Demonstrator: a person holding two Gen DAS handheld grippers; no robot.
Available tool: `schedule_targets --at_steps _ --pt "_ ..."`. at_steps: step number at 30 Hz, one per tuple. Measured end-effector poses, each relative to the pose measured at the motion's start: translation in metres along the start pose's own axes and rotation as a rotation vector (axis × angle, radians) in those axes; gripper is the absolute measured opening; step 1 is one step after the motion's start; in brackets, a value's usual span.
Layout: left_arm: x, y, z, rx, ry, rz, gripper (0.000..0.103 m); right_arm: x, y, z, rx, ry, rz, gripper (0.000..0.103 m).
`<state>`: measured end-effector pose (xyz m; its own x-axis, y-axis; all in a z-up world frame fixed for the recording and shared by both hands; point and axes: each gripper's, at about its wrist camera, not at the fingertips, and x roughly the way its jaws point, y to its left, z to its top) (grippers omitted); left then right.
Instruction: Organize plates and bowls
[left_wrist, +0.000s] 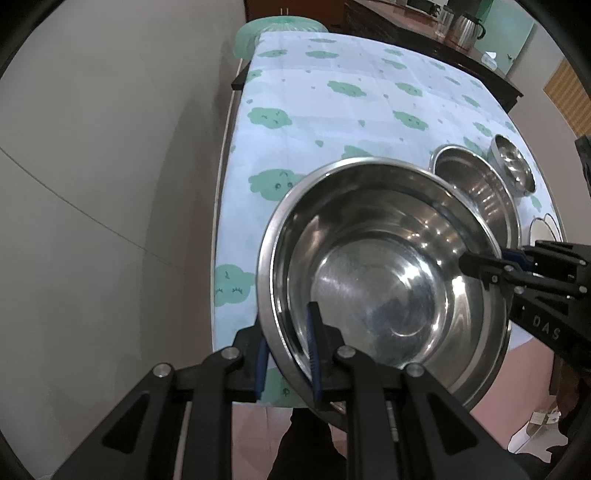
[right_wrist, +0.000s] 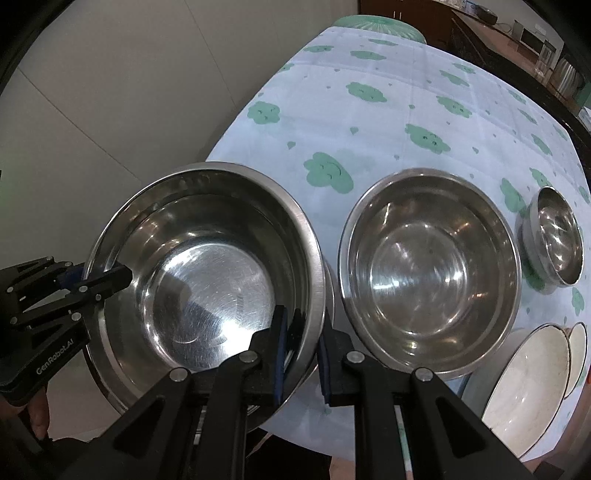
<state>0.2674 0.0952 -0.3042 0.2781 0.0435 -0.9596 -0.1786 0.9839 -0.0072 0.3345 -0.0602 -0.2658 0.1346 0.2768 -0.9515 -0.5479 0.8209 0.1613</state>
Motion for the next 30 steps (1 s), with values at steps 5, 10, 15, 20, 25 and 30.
schedule_targets --at_steps 5,10,15,20,25,30 --pt "0.003 0.000 -0.002 0.001 0.008 -0.002 0.016 0.003 0.001 -0.002 0.001 0.008 0.000 0.017" --pt "0.008 0.000 -0.003 0.005 0.022 -0.001 0.016 0.007 0.003 -0.002 -0.001 0.017 -0.004 0.017" --pt "0.012 -0.002 -0.004 0.012 0.028 -0.002 0.016 0.011 0.003 -0.005 0.002 0.023 -0.007 0.017" --pt "0.017 -0.001 -0.006 0.009 0.038 -0.001 0.016 0.015 0.004 -0.008 -0.006 0.025 -0.013 0.017" --pt "0.022 -0.001 -0.006 0.012 0.044 0.001 0.016 0.020 0.005 -0.010 -0.009 0.027 -0.016 0.017" --pt "0.024 -0.002 -0.007 0.017 0.052 -0.001 0.016 0.021 0.006 -0.009 -0.018 0.023 -0.027 0.017"
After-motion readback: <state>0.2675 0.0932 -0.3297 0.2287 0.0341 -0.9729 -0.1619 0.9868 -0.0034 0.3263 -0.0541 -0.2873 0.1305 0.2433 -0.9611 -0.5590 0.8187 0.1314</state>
